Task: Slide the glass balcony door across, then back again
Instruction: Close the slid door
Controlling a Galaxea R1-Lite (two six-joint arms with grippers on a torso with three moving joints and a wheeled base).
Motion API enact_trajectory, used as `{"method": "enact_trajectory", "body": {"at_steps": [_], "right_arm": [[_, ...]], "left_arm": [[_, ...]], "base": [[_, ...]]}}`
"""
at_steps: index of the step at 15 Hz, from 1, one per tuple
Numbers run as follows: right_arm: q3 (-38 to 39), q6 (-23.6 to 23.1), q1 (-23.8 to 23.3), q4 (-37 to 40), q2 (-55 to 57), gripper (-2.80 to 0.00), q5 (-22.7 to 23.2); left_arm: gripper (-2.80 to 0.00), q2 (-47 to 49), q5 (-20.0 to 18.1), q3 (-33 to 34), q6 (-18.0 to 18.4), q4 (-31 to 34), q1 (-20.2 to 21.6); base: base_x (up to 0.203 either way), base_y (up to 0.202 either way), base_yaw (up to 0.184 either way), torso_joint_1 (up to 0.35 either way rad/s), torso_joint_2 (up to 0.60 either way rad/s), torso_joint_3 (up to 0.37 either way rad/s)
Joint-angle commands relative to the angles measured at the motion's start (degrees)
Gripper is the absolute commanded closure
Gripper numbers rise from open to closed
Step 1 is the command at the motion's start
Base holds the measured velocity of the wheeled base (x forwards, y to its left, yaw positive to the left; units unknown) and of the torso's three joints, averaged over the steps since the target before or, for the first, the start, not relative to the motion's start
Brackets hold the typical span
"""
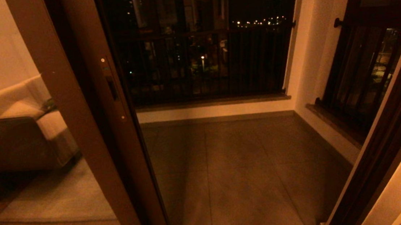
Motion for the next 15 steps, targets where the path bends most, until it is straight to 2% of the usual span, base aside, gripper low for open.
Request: {"method": "enact_trajectory", "body": {"at_steps": [1, 9, 11, 12, 14, 15], "right_arm": [[0.0, 0.0, 0.0, 0.0, 0.0, 0.00, 0.0], [0.1, 0.0, 0.0, 0.0, 0.0, 0.00, 0.0], [0.0, 0.0, 0.0, 0.0, 0.0, 0.00, 0.0], [0.0, 0.0, 0.0, 0.0, 0.0, 0.00, 0.0], [0.1, 0.0, 0.0, 0.0, 0.0, 0.00, 0.0], [0.0, 0.0, 0.0, 0.0, 0.0, 0.00, 0.0]], "left_arm": [[0.00, 0.1, 0.1, 2.2, 0.0, -0.1, 0.0], [0.00, 0.1, 0.1, 2.1, -0.1, 0.4, 0.0], [0.00, 0.1, -0.1, 2.2, 2.5, 0.0, 0.0], [0.00, 0.1, -0.2, 2.3, 2.6, -0.9, 0.0], [0.00, 0.1, 0.2, 2.3, 0.3, -1.2, 0.0], [0.00, 0.1, 0.0, 2.3, 0.6, -1.2, 0.0]], "base": [[0.000, 0.000, 0.000, 0.000, 0.00, 0.000], [0.000, 0.000, 0.000, 0.000, 0.00, 0.000], [0.000, 0.000, 0.000, 0.000, 0.00, 0.000], [0.000, 0.000, 0.000, 0.000, 0.00, 0.000], [0.000, 0.000, 0.000, 0.000, 0.00, 0.000], [0.000, 0.000, 0.000, 0.000, 0.00, 0.000]]}}
